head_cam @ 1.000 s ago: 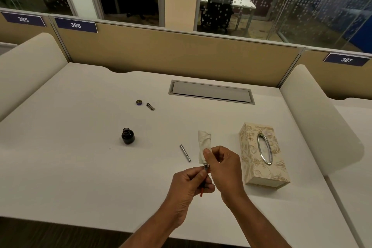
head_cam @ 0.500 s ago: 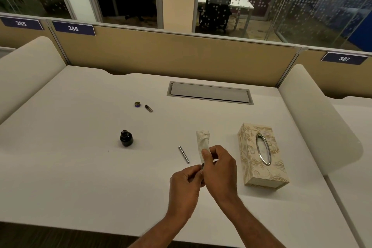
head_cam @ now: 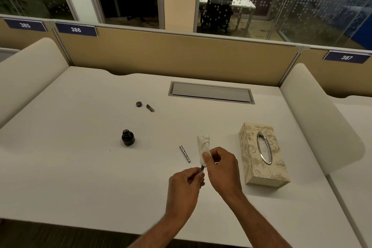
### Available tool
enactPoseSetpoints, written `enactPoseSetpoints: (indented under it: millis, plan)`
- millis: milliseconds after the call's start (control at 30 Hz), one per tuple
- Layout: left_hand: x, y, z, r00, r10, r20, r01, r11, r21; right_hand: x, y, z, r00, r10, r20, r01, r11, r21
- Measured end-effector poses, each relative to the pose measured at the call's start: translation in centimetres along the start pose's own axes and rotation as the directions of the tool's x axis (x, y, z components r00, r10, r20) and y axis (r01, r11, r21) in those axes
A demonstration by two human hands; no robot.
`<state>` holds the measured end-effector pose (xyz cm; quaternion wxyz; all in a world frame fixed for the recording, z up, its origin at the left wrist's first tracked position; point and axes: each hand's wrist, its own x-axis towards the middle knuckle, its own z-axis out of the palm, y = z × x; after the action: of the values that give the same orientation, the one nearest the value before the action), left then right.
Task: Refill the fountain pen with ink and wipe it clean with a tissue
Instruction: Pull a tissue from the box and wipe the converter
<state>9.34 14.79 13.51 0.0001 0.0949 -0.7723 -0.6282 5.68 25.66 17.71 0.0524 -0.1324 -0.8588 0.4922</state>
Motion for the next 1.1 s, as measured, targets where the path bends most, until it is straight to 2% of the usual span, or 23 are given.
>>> enactPoseSetpoints:
  millis: [333, 533, 767, 1100]
  plan:
    - [-0.2, 0.0, -0.7, 1.000, 0.000, 0.018, -0.001, 0.998, 0.057, -0.4, 0.7, 0.2, 0.999, 0.026, 0.025, -0.028, 0.998, 0.061]
    - [-0.7, -0.5, -1.1, 0.997, -0.072, 0.025, 0.070, 0.995, 0.065, 0.4, 0.9, 0.0, 0.999, 0.043, -0.020, -0.040, 0.990, 0.134]
    - [-0.5, -0.1, -1.8, 0.980, -0.199, -0.009, 0.198, 0.975, -0.097, 1.0, 1.2, -0.3, 0.997, 0.070, -0.029, -0.062, 0.975, 0.215]
    - [0.2, 0.3, -2.4, 0.964, -0.254, -0.076, 0.231, 0.945, -0.231, -0.1, 1.8, -0.2, 0.997, 0.074, -0.033, -0.066, 0.976, 0.208]
